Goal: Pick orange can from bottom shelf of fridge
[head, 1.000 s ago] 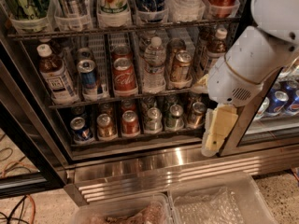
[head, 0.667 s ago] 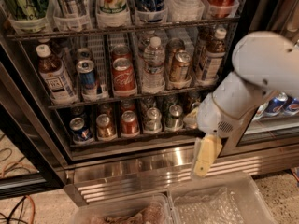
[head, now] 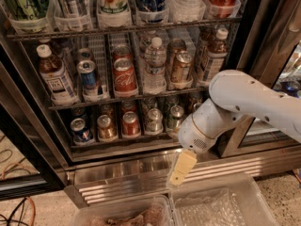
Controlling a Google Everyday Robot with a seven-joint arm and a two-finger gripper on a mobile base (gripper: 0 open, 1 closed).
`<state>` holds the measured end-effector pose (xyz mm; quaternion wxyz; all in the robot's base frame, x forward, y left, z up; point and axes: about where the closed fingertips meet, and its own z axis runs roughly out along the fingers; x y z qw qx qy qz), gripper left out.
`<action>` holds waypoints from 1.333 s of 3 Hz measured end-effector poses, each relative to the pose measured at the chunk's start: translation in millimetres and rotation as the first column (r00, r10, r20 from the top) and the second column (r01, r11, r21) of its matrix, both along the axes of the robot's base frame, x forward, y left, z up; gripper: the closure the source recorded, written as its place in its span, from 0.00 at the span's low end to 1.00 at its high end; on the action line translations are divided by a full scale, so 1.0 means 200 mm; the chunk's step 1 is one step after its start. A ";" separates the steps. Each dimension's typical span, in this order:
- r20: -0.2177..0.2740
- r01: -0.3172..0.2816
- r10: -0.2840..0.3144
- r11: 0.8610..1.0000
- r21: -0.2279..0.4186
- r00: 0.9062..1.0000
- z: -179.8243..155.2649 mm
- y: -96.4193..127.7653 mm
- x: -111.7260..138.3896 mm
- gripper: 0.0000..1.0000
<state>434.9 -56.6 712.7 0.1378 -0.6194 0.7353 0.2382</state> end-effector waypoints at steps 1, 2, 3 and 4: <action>0.000 0.000 0.000 1.000 0.000 1.000 0.00 0.00 0.00 0.00; -0.027 -0.029 0.030 0.999 0.034 0.999 -0.10 0.11 0.03 0.00; -0.049 -0.007 0.011 0.997 0.078 0.999 -0.28 0.26 0.05 0.00; -0.013 0.048 -0.047 0.990 0.136 0.999 -0.39 0.40 0.13 0.00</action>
Offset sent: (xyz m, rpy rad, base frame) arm 0.0150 0.0559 -0.0510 0.0847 0.0661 0.0697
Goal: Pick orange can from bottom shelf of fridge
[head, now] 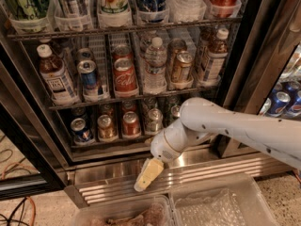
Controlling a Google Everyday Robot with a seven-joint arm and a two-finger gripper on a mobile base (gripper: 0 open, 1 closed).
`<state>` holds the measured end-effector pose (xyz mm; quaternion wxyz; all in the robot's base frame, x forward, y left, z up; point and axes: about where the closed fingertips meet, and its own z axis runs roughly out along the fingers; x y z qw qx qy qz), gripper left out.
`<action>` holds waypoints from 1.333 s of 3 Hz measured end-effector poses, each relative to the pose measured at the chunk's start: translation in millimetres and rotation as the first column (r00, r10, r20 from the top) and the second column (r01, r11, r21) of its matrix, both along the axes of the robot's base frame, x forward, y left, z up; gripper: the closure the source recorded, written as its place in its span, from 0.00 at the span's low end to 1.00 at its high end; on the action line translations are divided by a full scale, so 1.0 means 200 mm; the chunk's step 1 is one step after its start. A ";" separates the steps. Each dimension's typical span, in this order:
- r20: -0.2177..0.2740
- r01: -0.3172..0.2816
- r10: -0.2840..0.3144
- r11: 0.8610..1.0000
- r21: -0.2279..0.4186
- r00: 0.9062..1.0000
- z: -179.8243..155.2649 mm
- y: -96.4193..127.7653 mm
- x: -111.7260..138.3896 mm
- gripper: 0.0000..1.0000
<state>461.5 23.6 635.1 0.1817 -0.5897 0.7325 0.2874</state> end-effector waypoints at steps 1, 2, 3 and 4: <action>0.035 0.110 -0.112 0.993 0.048 0.993 -0.04 0.10 0.03 0.00; 0.092 0.157 -0.163 0.985 0.072 0.982 -0.02 0.12 0.13 0.00; 0.092 0.160 -0.167 0.984 0.075 0.982 -0.02 0.12 0.13 0.00; 0.104 0.203 -0.217 0.971 0.126 0.971 -0.03 0.14 0.18 0.00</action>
Offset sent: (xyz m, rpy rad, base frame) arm 0.0043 0.0169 -0.0062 0.0380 -0.0272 -0.0884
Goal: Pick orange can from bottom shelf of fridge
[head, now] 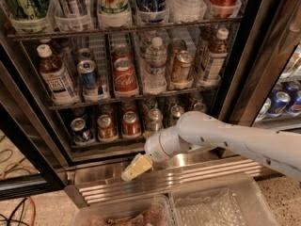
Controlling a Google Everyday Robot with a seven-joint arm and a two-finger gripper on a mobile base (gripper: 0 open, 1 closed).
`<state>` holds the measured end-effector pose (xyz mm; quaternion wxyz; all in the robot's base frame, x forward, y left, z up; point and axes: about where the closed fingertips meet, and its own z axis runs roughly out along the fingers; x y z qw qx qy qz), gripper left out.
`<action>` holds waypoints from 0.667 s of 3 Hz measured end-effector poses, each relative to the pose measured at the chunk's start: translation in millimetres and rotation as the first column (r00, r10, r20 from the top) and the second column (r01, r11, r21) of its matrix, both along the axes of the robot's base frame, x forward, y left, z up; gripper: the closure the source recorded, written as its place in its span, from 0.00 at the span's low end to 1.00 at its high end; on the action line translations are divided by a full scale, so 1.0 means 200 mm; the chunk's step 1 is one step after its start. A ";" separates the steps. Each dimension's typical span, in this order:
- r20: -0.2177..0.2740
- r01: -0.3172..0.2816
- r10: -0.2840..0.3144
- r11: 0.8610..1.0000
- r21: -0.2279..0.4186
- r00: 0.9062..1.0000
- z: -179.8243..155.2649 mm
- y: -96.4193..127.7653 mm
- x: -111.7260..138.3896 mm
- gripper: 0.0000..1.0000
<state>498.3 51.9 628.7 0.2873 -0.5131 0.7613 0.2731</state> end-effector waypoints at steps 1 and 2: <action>0.030 0.037 -0.039 0.996 0.078 0.999 -0.06 0.13 0.11 0.00; 0.063 0.065 -0.074 0.989 0.136 0.995 -0.11 0.29 0.19 0.00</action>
Offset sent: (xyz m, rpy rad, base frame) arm 0.0642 0.0956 -0.0337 0.2053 -0.1284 -0.1270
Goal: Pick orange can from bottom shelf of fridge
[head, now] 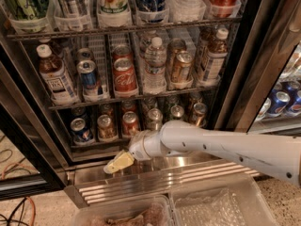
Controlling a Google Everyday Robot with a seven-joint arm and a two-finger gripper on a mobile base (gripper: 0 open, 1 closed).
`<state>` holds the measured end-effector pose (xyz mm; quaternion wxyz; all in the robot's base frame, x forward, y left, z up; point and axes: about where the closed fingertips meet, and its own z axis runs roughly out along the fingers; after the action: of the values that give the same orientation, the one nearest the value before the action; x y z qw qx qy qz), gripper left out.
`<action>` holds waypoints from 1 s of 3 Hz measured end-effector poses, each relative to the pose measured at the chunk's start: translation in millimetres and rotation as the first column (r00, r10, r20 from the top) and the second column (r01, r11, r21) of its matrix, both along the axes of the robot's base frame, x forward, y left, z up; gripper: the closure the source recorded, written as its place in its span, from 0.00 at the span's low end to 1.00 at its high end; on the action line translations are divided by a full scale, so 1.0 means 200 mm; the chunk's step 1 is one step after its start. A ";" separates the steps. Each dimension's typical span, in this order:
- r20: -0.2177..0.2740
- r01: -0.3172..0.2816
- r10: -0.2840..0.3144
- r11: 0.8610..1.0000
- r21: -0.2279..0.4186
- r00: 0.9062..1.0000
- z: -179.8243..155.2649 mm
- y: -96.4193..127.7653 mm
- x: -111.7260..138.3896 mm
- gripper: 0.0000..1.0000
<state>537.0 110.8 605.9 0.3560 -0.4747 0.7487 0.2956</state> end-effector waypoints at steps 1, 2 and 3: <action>0.052 0.042 -0.043 0.999 0.027 0.998 -0.03 0.14 0.03 0.00; 0.073 0.121 -0.123 0.992 0.033 0.990 -0.03 0.19 0.05 0.00; 0.067 0.154 -0.157 0.987 0.044 0.985 0.01 0.21 -0.01 0.00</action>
Offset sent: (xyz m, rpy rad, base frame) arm 0.0137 0.0445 -0.0073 0.0304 -0.1036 -0.2296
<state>535.0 152.4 607.8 0.4132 -0.4179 0.7647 0.2645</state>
